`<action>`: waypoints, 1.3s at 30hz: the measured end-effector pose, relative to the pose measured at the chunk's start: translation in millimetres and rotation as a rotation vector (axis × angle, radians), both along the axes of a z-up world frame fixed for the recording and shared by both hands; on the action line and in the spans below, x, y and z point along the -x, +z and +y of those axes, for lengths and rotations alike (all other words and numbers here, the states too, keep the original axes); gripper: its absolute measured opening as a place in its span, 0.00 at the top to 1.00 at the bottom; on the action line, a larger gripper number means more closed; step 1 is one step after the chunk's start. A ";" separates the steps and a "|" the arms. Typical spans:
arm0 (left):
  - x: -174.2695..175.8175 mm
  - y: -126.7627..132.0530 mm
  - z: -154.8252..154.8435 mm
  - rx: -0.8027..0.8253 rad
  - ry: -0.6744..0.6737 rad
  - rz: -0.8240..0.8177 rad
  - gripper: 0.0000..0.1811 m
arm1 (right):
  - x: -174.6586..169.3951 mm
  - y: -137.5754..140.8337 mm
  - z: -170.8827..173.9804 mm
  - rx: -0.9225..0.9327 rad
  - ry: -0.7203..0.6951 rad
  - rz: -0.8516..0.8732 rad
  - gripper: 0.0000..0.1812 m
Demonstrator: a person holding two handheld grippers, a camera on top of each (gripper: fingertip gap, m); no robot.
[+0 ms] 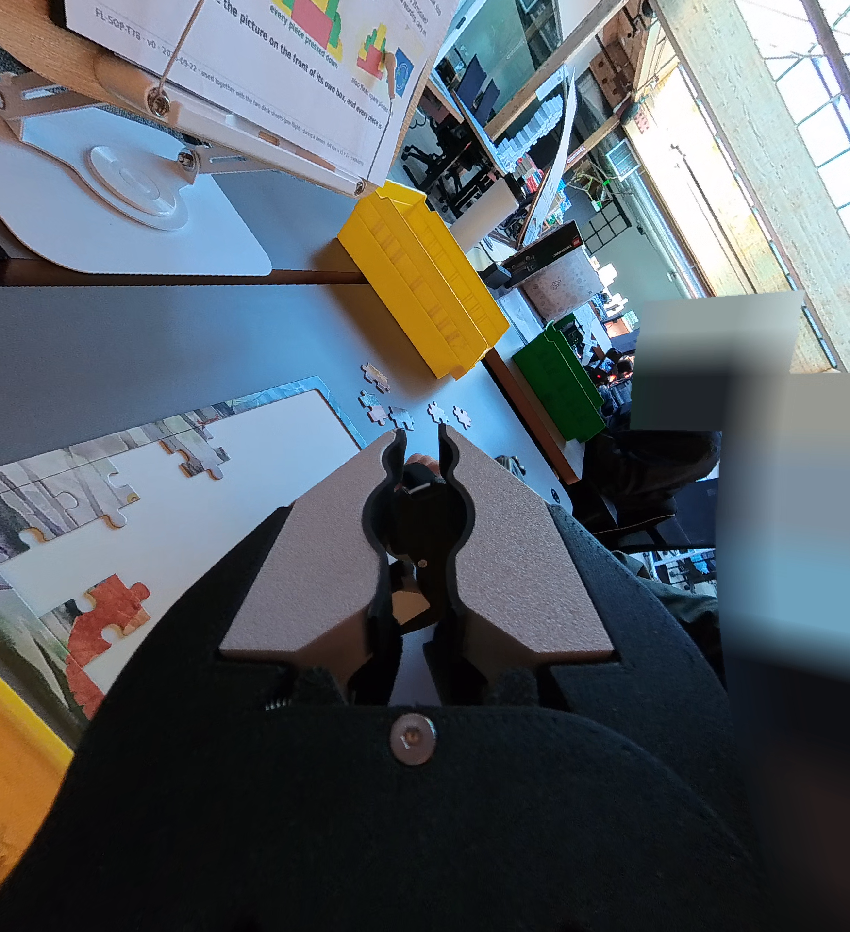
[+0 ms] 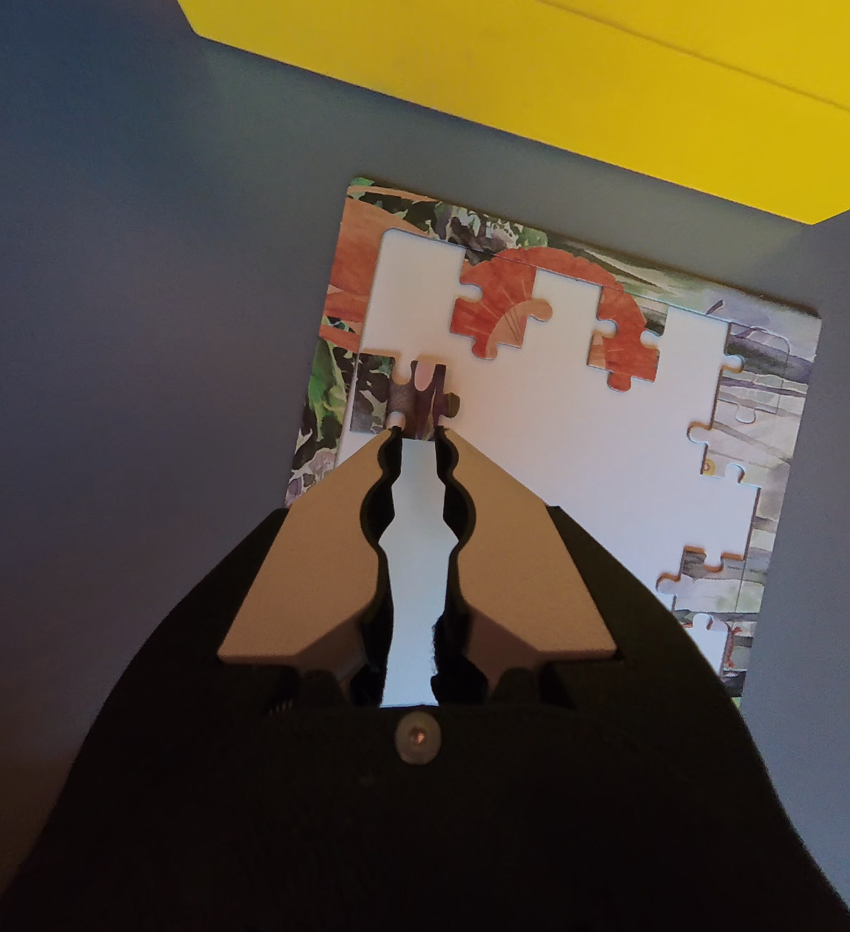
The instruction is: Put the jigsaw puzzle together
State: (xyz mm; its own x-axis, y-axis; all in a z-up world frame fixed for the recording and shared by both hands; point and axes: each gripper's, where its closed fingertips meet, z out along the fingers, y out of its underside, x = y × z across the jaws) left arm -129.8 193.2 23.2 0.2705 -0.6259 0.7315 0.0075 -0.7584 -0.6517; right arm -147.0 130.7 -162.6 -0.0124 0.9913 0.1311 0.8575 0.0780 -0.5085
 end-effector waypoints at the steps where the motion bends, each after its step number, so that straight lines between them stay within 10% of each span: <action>1: 0.0 0.2 -0.1 0.001 -0.001 -0.001 0.94 | 0.2 -0.1 -0.2 -0.001 0.001 -0.002 0.93; 39: 1.6 1.0 -0.2 0.004 -0.001 -0.002 0.94 | -8.0 -0.8 -4.2 0.031 0.015 -0.057 0.93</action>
State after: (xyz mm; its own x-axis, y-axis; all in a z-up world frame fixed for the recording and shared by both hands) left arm -131.3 193.0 24.2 0.2685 -0.6233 0.7344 0.0084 -0.7609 -0.6489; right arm -139.1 126.5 -163.4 -0.0342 0.9945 0.0994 0.8840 0.0765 -0.4612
